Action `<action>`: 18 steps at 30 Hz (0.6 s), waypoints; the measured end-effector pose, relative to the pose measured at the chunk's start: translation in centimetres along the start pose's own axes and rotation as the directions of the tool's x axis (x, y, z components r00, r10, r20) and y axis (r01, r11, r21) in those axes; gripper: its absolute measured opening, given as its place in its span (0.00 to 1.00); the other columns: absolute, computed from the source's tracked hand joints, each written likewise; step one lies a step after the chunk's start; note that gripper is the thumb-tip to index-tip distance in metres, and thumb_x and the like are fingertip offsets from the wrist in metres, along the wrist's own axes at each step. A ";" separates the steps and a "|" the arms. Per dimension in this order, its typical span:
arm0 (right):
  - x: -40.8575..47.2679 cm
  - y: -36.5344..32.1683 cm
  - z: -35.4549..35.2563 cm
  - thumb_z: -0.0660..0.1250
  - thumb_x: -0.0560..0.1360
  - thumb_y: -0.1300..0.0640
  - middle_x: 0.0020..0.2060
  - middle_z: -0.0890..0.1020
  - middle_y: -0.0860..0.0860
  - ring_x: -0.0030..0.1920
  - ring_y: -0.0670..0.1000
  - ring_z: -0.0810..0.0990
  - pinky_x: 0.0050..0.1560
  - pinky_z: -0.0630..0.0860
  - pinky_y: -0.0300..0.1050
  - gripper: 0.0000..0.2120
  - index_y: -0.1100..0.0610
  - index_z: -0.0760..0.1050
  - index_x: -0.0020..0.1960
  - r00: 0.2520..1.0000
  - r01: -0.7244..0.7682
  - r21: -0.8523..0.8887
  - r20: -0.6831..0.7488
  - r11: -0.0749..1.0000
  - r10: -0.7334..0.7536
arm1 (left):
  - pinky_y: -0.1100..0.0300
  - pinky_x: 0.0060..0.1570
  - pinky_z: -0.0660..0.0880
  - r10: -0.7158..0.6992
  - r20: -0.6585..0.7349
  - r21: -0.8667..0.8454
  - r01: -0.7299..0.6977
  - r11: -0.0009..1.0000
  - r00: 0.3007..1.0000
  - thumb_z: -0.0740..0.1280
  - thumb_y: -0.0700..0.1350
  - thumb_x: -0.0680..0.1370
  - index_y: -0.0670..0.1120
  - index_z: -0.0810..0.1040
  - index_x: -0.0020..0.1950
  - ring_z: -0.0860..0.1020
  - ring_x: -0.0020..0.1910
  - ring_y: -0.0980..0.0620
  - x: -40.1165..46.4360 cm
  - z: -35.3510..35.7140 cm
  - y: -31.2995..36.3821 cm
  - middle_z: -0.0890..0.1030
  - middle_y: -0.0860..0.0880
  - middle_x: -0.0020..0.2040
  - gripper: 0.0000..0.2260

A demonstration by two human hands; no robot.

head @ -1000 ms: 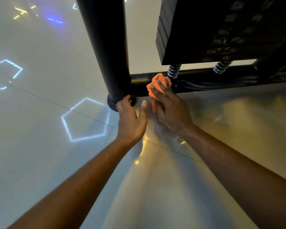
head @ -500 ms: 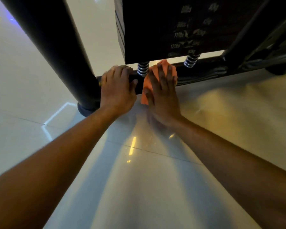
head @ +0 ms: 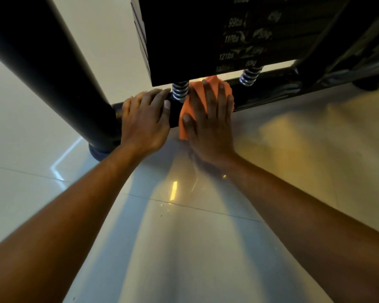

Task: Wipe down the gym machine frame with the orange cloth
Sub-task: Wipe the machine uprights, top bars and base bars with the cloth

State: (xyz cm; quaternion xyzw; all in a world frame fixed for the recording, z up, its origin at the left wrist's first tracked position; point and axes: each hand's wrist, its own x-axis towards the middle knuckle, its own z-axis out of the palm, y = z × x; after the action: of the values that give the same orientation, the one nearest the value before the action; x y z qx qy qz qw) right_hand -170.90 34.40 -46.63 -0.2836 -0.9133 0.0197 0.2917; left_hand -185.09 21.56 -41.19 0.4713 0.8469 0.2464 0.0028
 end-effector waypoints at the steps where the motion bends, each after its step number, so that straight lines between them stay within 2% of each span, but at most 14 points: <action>1: 0.0 1.4 -0.2 0.57 0.89 0.43 0.87 0.58 0.59 0.87 0.67 0.52 0.84 0.50 0.70 0.30 0.52 0.60 0.87 0.999 0.033 -0.010 -0.003 0.999 -0.033 | 0.47 0.76 0.57 -0.003 0.006 -0.018 0.003 1.000 1.000 0.52 0.55 0.89 0.51 0.71 0.81 0.69 0.76 0.44 0.0 -0.1 -0.1 0.75 0.48 0.76 0.22; 2: -0.1 2.1 -0.3 0.56 0.89 0.43 0.87 0.58 0.59 0.87 0.66 0.52 0.84 0.50 0.69 0.29 0.52 0.61 0.87 1.000 0.008 -0.002 -0.009 1.000 -0.008 | 0.48 0.77 0.56 -0.007 0.009 -0.032 0.008 0.999 1.000 0.52 0.55 0.90 0.51 0.71 0.81 0.68 0.76 0.45 0.1 -0.2 -0.2 0.75 0.48 0.77 0.22; 4: 0.2 0.8 0.1 0.55 0.89 0.45 0.87 0.57 0.60 0.87 0.67 0.49 0.84 0.50 0.70 0.28 0.53 0.62 0.87 0.981 -0.183 0.064 -0.060 0.981 0.187 | 0.51 0.77 0.55 -0.024 0.021 -0.066 0.025 0.997 0.999 0.52 0.54 0.90 0.52 0.71 0.82 0.67 0.78 0.46 0.4 -0.4 -0.2 0.75 0.50 0.77 0.21; 6: 1.0 -3.4 1.0 0.55 0.88 0.47 0.86 0.56 0.63 0.86 0.71 0.46 0.83 0.49 0.73 0.28 0.56 0.65 0.85 0.908 -0.391 0.179 -0.088 0.903 0.411 | 0.53 0.77 0.54 -0.042 0.035 -0.106 0.046 0.993 0.998 0.52 0.54 0.90 0.53 0.72 0.81 0.67 0.78 0.48 0.6 -0.6 -0.1 0.75 0.51 0.78 0.21; 7: 1.5 -5.5 1.3 0.55 0.88 0.47 0.86 0.55 0.65 0.85 0.73 0.44 0.82 0.47 0.75 0.28 0.56 0.66 0.85 0.881 -0.442 0.213 -0.080 0.871 0.467 | 0.53 0.77 0.54 -0.049 0.038 -0.117 0.053 0.992 0.998 0.52 0.54 0.90 0.54 0.72 0.81 0.67 0.78 0.49 0.6 -0.7 -0.1 0.75 0.51 0.77 0.21; 9: 1.6 -6.9 1.6 0.54 0.88 0.44 0.86 0.53 0.65 0.85 0.74 0.41 0.81 0.45 0.77 0.28 0.55 0.65 0.85 0.893 -0.432 0.215 -0.035 0.876 0.449 | 0.54 0.76 0.54 -0.055 0.047 -0.133 0.061 0.989 0.997 0.52 0.54 0.89 0.55 0.73 0.80 0.67 0.78 0.49 0.7 -0.8 0.0 0.75 0.52 0.77 0.21; 10: 1.3 -5.9 1.5 0.54 0.88 0.43 0.86 0.53 0.64 0.85 0.73 0.42 0.81 0.44 0.77 0.29 0.55 0.64 0.86 0.924 -0.374 0.183 -0.017 0.909 0.383 | 0.54 0.76 0.54 -0.061 0.055 -0.142 0.068 0.988 0.997 0.52 0.54 0.89 0.55 0.74 0.79 0.67 0.78 0.49 0.7 -0.9 0.0 0.75 0.52 0.77 0.21; 12: 0.3 -2.1 0.7 0.56 0.88 0.41 0.87 0.55 0.62 0.86 0.71 0.46 0.83 0.45 0.74 0.31 0.53 0.61 0.87 0.987 -0.160 0.052 -0.011 0.986 0.160 | 0.53 0.76 0.56 -0.058 0.074 -0.160 0.070 0.985 0.996 0.53 0.53 0.89 0.55 0.74 0.79 0.69 0.77 0.47 0.8 -1.2 -0.4 0.77 0.51 0.76 0.20; 14: -0.4 1.3 0.0 0.59 0.88 0.41 0.87 0.57 0.60 0.87 0.69 0.50 0.84 0.47 0.72 0.31 0.50 0.61 0.87 1.000 0.020 -0.034 0.007 0.999 -0.020 | 0.46 0.76 0.64 -0.013 0.091 -0.151 0.027 0.988 0.996 0.56 0.50 0.87 0.52 0.74 0.79 0.73 0.75 0.44 0.8 -1.7 -1.0 0.79 0.48 0.74 0.20; 15: -0.6 1.9 -0.1 0.60 0.87 0.42 0.87 0.57 0.60 0.87 0.68 0.50 0.84 0.48 0.72 0.31 0.50 0.61 0.87 1.000 0.018 -0.028 0.002 0.999 -0.018 | 0.44 0.74 0.68 0.009 0.103 -0.148 0.006 0.989 0.995 0.57 0.48 0.86 0.50 0.74 0.79 0.74 0.73 0.42 0.9 -1.9 -1.4 0.79 0.46 0.73 0.21; 16: -0.7 1.2 0.1 0.60 0.87 0.44 0.87 0.57 0.60 0.87 0.68 0.49 0.83 0.48 0.72 0.30 0.51 0.61 0.87 0.999 -0.046 0.008 -0.022 0.999 0.046 | 0.45 0.74 0.69 0.020 0.119 -0.155 -0.002 0.988 0.993 0.59 0.44 0.86 0.48 0.74 0.79 0.75 0.73 0.41 1.0 -2.1 -1.6 0.79 0.45 0.73 0.21; 18: -0.6 -2.5 1.1 0.58 0.87 0.49 0.87 0.55 0.62 0.86 0.71 0.45 0.82 0.49 0.74 0.29 0.54 0.61 0.87 0.958 -0.270 0.129 -0.063 0.954 0.279 | 0.50 0.73 0.68 0.017 0.144 -0.182 0.010 0.983 0.989 0.61 0.38 0.85 0.46 0.74 0.79 0.74 0.74 0.41 1.0 -2.4 -1.7 0.79 0.44 0.73 0.21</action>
State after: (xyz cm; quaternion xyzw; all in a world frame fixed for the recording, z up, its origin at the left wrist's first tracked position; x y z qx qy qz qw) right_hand -172.39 32.14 -47.34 -0.3904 -0.8496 0.1029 0.3393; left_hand -187.55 20.64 -39.55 0.4872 0.8175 0.2880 0.1072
